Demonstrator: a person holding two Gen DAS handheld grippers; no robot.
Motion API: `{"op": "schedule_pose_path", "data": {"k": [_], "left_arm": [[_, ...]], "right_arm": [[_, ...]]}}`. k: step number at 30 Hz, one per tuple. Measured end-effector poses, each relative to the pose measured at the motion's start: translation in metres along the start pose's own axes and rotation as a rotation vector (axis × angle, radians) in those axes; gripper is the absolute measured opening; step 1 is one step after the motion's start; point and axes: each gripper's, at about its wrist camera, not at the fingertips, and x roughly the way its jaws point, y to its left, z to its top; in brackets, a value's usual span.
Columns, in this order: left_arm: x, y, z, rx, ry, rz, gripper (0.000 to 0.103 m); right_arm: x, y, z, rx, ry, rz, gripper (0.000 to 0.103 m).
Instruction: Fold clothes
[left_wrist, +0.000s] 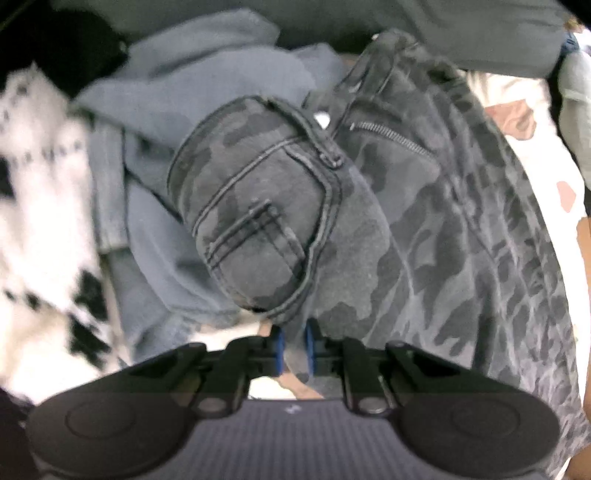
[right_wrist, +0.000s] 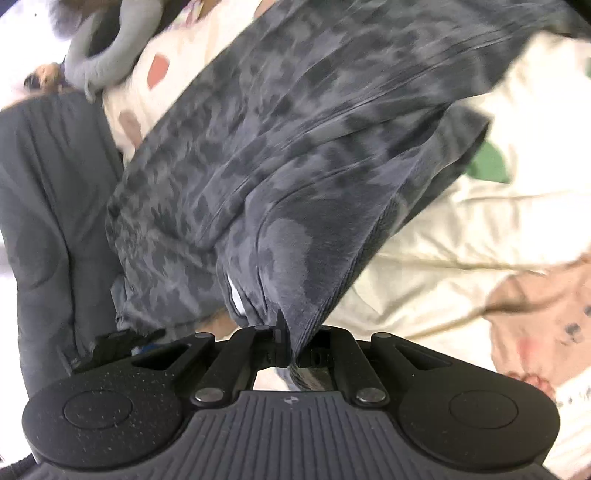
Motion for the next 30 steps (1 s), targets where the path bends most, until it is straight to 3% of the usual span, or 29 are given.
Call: {"op": "schedule_pose_path", "data": {"k": [4, 19, 30], "left_arm": [[-0.005, 0.02, 0.002, 0.028, -0.021, 0.029, 0.01], [-0.044, -0.004, 0.037, 0.179, -0.074, 0.135, 0.008], [-0.057, -0.019, 0.059, 0.274, -0.099, 0.198, 0.008]], "right_arm": [[-0.029, -0.009, -0.004, 0.041, -0.033, -0.027, 0.0], [-0.139, -0.069, -0.035, 0.203, -0.087, -0.184, 0.0], [-0.183, -0.109, -0.076, 0.368, -0.135, -0.228, 0.0]]}}
